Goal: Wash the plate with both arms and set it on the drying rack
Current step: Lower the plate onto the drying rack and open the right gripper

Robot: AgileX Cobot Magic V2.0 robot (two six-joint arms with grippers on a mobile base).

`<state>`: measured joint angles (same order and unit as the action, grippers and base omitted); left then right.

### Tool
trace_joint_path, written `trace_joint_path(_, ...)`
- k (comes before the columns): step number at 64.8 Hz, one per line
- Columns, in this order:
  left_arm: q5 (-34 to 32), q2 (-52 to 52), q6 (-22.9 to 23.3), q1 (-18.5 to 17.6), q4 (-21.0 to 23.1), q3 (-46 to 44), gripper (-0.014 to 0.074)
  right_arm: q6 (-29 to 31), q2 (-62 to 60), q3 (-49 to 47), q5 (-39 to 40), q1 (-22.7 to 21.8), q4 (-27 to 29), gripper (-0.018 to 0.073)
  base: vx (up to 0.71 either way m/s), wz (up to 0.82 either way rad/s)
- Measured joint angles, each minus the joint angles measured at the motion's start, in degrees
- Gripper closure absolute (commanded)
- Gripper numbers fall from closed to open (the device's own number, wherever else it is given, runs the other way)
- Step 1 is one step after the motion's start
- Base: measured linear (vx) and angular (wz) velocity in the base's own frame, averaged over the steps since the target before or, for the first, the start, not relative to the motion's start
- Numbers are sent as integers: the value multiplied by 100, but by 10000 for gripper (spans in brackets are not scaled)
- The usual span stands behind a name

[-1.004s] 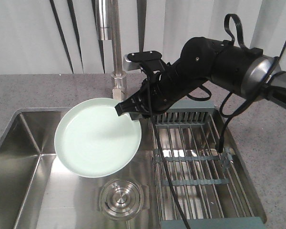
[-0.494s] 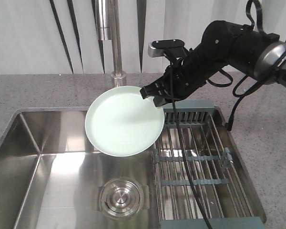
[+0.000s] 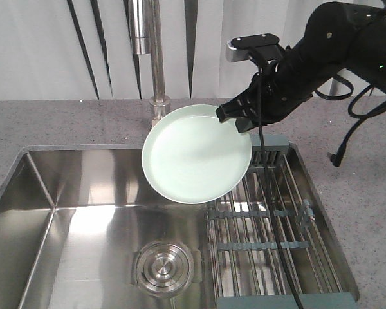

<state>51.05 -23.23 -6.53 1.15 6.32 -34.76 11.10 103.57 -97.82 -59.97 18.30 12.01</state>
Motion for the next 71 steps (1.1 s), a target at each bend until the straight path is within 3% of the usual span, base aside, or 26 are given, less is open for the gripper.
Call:
trace_joint_path(19, 0, 0, 0, 0, 0, 0, 11, -19, -909, 1371, 292, -523, -139, 561, 0, 0)
trace_joint_path(30, 0, 0, 0, 0, 0, 0, 11, -161, -1304, 1884, 285, -803, -500, 561, 0, 0)
trace_joint_path(49, 0, 0, 0, 0, 0, 0, 11, -639, -1381, 1971, 40, -836, -1282, 561, 0, 0)
trace_joint_path(71, 0, 0, 0, 0, 0, 0, 11, -701, -1139, 2243, 51, -836, -1385, 561, 0, 0)
